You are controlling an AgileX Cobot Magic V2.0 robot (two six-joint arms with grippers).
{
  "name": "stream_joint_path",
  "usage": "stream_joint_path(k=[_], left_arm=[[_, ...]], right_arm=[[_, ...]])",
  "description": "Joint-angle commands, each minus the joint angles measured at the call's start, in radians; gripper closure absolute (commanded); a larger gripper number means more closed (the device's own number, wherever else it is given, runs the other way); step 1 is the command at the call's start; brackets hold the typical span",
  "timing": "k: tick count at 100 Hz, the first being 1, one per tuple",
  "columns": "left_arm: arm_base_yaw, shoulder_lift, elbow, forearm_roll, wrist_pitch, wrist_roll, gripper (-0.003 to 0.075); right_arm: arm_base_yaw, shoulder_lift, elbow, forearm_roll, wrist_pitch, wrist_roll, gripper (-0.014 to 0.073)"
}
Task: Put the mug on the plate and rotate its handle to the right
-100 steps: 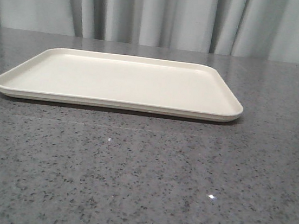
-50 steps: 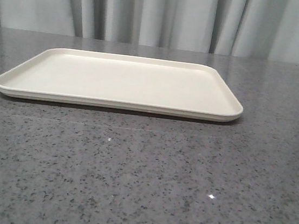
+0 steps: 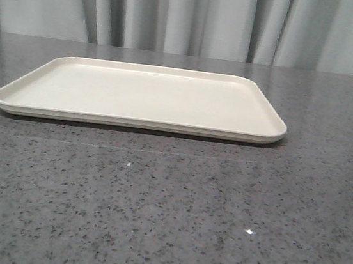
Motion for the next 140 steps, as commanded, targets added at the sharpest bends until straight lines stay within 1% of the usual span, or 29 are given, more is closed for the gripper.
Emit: stream_joint_path(k=[1,23,59,113,140], left_arm=[[-0.005,-0.007,-0.004,0.012,-0.040,-0.016,0.0314],[-0.005,-0.004,0.046,0.012,-0.049,-0.016,0.0314],[-0.005,0.010,0.124,-0.001,-0.127,-0.016,0.0314],[-0.005,0.109,0.126,-0.031,-0.159,-0.016,0.0316],[-0.005,0.109,0.134,-0.031,-0.169,-0.016,0.0407]], right_arm=[[0.003,0.015,-0.036,0.001,-0.044,-0.010,-0.0021],[0.003,0.015,-0.036,0.001,-0.044,-0.010,-0.0021],[0.003,0.015,-0.036,0.001,-0.044,-0.010,-0.0021],[0.003,0.015,-0.036,0.001,-0.044,-0.010,-0.0021],[0.003,0.015,-0.036,0.001,-0.044,-0.010,-0.0021]])
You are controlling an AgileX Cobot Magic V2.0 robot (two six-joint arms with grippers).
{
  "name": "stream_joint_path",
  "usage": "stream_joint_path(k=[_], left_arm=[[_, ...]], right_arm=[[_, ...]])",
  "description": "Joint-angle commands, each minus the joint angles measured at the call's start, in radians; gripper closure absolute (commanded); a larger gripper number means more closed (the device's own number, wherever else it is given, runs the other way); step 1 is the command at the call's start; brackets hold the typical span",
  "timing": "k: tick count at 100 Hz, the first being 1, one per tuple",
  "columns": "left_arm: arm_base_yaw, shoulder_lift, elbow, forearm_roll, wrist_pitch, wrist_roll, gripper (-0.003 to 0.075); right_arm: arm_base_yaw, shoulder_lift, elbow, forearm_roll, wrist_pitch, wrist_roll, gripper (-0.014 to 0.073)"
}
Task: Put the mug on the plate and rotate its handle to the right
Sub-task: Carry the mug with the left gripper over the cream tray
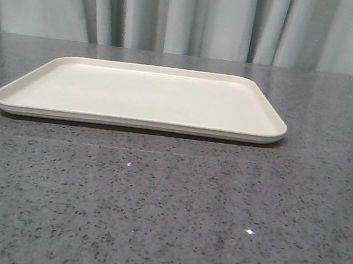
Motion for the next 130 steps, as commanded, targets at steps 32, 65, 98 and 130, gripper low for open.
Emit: stream_joint_path(k=[32,65,98,130], left_arm=[[-0.005,-0.012,-0.020,0.002,-0.049,-0.010,0.0486],[-0.005,0.023,0.057,-0.007,-0.098,-0.010,0.0614],[-0.005,-0.014,0.001,-0.007,-0.137,0.016,0.0740],[-0.005,-0.013,-0.187,-0.068,-0.058,0.054,0.0740]], right_arm=[[0.003,0.015,-0.036,0.001,-0.046,-0.009,-0.0021],[0.003,0.014,-0.036,0.001,-0.044,-0.009,-0.0021],[0.003,0.014,-0.036,0.001,-0.048,-0.009,-0.0021],[0.003,0.014,-0.036,0.015,-0.043,-0.009,-0.0021]])
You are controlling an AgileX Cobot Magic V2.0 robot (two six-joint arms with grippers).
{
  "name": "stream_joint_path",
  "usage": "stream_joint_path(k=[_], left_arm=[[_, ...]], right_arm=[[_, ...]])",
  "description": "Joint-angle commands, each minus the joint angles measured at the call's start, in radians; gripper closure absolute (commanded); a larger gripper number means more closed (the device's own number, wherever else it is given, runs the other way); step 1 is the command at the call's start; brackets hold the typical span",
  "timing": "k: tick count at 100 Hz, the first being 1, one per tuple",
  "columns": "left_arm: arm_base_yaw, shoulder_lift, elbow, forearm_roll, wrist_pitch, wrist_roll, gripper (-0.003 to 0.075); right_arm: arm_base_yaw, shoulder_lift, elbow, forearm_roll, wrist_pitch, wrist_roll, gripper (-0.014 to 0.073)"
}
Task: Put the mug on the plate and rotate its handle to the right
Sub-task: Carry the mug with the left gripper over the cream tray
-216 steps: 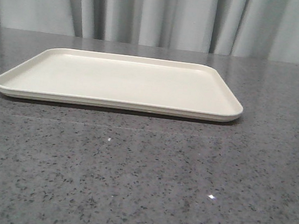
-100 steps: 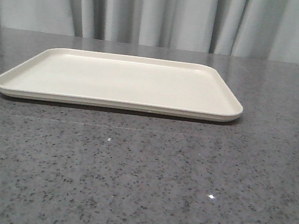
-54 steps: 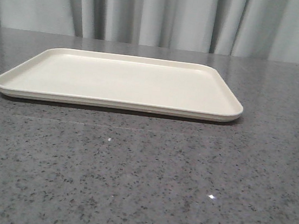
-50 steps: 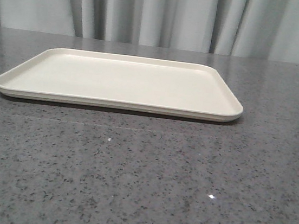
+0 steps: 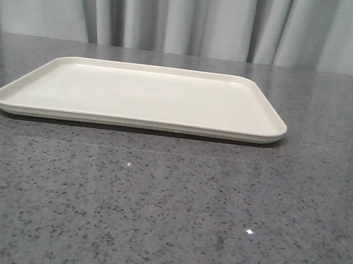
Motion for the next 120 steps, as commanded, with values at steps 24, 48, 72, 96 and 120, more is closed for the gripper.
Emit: stream_joint_path(k=[24,48,72,96,120], left_arm=[[-0.005,-0.007,-0.243,-0.161,0.005,0.099,0.0740],[-0.061,0.091,-0.457,-0.216,0.096,0.123,0.0740],[-0.234,0.197,-0.567,-0.216,0.096,0.123,0.0740],[-0.379,0.317,-0.627,-0.216,0.062,0.122,0.0740],[-0.444,0.437,-0.663,-0.213,0.023,0.120,0.0740]], right_arm=[[0.003,0.014,-0.036,0.015,-0.048,-0.009,-0.0021],[0.003,0.014,-0.036,0.015,-0.044,-0.009,-0.0021],[0.003,0.014,-0.036,0.015,-0.044,-0.009,-0.0021],[0.003,0.014,-0.036,0.015,-0.042,-0.009,-0.0021],[0.003,0.014,-0.036,0.015,-0.042,-0.009,-0.0021]])
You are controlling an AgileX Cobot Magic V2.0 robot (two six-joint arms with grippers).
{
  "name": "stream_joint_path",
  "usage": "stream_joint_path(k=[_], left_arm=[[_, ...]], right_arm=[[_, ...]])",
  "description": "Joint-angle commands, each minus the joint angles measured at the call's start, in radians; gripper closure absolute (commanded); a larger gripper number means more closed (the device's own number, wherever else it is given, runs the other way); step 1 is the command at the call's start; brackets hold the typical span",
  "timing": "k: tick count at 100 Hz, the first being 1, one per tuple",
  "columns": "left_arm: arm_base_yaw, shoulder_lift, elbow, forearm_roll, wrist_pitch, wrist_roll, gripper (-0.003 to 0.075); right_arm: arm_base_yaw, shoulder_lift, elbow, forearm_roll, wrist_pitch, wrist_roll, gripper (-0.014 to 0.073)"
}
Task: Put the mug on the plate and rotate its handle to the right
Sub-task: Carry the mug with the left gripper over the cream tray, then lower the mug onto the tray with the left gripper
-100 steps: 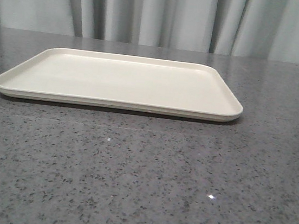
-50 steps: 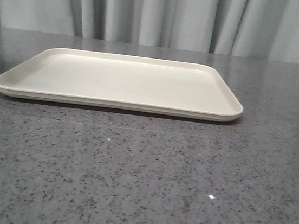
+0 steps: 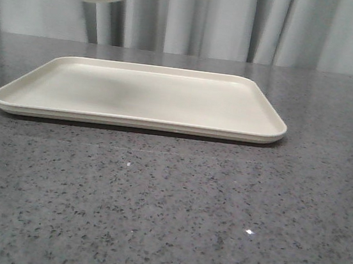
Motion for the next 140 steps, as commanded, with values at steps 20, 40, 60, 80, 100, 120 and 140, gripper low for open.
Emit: stream_joint_path(k=[20,40,60,80,100,120,140], left_arm=[[-0.024,0.074,-0.042,-0.053,-0.096,-0.005,0.0740],[-0.024,0.115,-0.042,-0.077,-0.111,-0.002,0.0740],[-0.030,0.140,-0.042,-0.096,-0.108,0.001,0.0740],[-0.060,0.174,-0.042,-0.096,-0.094,0.022,0.0740],[-0.069,0.202,-0.042,-0.094,-0.088,0.022,0.0740],[-0.069,0.210,-0.042,-0.094,-0.088,0.022,0.0740],[-0.069,0.215,-0.042,-0.094,-0.087,0.022,0.0740]], right_arm=[[0.003,0.014,-0.036,0.013,-0.043,-0.009,-0.0021],[0.003,0.014,-0.036,0.013,-0.043,-0.009,-0.0021],[0.003,0.014,-0.036,0.013,-0.043,-0.009,-0.0021],[0.003,0.014,-0.036,0.013,-0.043,-0.009,-0.0021],[0.003,0.014,-0.036,0.013,-0.043,-0.009,-0.0021],[0.003,0.014,-0.036,0.013,-0.043,-0.009,-0.0021],[0.003,0.014,-0.036,0.013,-0.043,-0.009,-0.0021]])
